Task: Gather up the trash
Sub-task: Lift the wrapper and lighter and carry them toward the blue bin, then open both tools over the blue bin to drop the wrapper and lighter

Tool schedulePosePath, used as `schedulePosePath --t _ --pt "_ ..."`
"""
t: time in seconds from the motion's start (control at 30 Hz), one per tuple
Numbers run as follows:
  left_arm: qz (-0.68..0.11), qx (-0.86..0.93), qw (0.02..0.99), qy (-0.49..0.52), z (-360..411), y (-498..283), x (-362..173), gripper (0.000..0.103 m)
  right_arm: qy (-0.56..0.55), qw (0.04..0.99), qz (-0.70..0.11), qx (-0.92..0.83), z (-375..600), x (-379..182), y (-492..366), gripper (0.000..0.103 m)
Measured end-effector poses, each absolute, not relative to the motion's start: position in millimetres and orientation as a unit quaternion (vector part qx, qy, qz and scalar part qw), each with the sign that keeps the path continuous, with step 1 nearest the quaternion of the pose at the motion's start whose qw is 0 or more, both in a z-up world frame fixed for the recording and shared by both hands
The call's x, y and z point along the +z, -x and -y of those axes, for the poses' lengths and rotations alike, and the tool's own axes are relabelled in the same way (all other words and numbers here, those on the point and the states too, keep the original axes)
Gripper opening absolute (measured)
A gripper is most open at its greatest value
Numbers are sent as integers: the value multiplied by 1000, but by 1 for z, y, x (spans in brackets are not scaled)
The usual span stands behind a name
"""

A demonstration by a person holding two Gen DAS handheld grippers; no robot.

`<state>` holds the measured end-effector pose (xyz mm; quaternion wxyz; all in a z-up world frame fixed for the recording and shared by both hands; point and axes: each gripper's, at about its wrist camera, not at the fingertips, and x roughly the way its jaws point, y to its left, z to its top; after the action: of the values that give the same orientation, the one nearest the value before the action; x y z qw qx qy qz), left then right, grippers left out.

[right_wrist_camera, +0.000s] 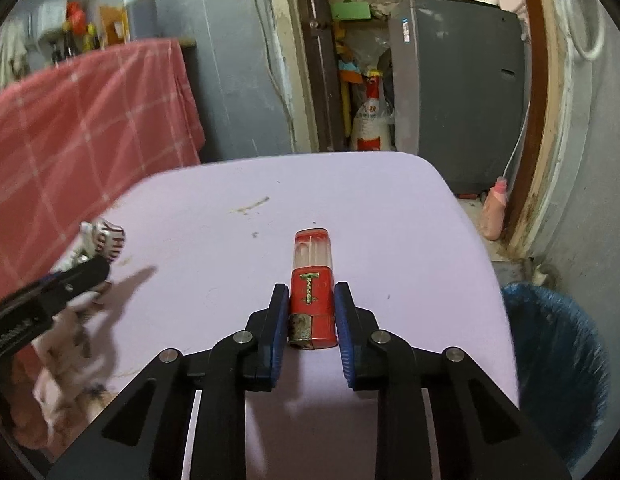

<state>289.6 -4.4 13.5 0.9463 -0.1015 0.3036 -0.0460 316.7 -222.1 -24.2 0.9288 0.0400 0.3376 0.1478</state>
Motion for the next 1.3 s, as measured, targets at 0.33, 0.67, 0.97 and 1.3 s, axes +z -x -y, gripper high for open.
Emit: schedulePosePath --t 0.33,0.67,0.97,1.3 --pt "-276 -44 954 111 28 -265 15 27 -42 943 -288 159 241 -5 -275 20" --pt "-247 -84 961 95 83 -253 27 27 -40 965 -226 130 282 20 -233 20" --pt "-219 -123 963 96 144 -249 35 27 -64 976 -191 86 337 26 -215 20" --pt "-212 -187 955 95 222 -245 31 27 -89 981 -172 31 403 24 -200 21"
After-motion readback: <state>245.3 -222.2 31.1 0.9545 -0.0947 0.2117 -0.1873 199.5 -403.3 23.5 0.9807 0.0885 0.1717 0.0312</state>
